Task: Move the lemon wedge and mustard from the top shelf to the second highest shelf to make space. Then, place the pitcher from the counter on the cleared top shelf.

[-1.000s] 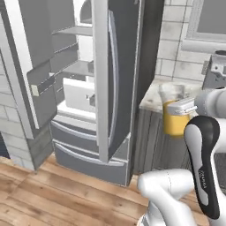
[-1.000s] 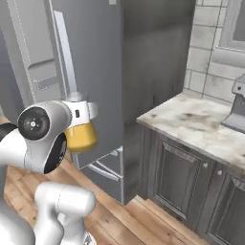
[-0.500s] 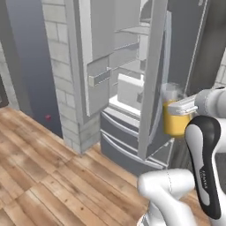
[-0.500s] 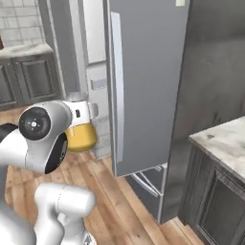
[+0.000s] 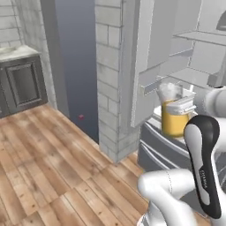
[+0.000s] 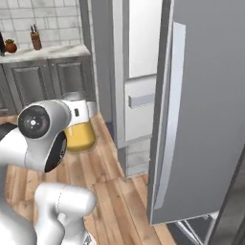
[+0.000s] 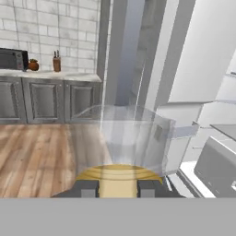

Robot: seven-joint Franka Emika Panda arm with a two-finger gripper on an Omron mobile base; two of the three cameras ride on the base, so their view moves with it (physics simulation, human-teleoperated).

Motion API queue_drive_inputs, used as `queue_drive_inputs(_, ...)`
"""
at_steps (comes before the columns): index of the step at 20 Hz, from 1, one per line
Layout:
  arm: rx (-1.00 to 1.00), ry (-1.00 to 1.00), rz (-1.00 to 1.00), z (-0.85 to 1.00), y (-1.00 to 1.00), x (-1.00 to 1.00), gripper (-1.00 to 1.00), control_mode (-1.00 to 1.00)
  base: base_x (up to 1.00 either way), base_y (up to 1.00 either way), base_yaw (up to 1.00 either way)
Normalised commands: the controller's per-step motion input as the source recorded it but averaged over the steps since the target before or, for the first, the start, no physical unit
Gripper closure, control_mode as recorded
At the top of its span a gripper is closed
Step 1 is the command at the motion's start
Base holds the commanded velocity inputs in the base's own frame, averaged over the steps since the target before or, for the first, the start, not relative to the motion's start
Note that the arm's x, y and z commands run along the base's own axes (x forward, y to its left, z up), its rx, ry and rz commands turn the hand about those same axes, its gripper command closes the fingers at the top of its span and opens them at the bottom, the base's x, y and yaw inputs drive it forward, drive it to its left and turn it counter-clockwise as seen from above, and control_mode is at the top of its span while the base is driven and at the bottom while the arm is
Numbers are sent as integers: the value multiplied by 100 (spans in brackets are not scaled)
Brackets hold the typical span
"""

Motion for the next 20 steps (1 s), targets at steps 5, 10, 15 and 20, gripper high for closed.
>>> queue_drive_inputs(5,0,0,0,0,0,0,100,100,32,20,-11)
queue_drive_inputs(10,0,0,0,0,0,0,100,100,10,14,-43)
queue_drive_inputs(15,0,0,0,0,0,0,100,100,13,32,-48)
queue_drive_inputs(20,0,0,0,0,0,0,100,100,16,44,-47)
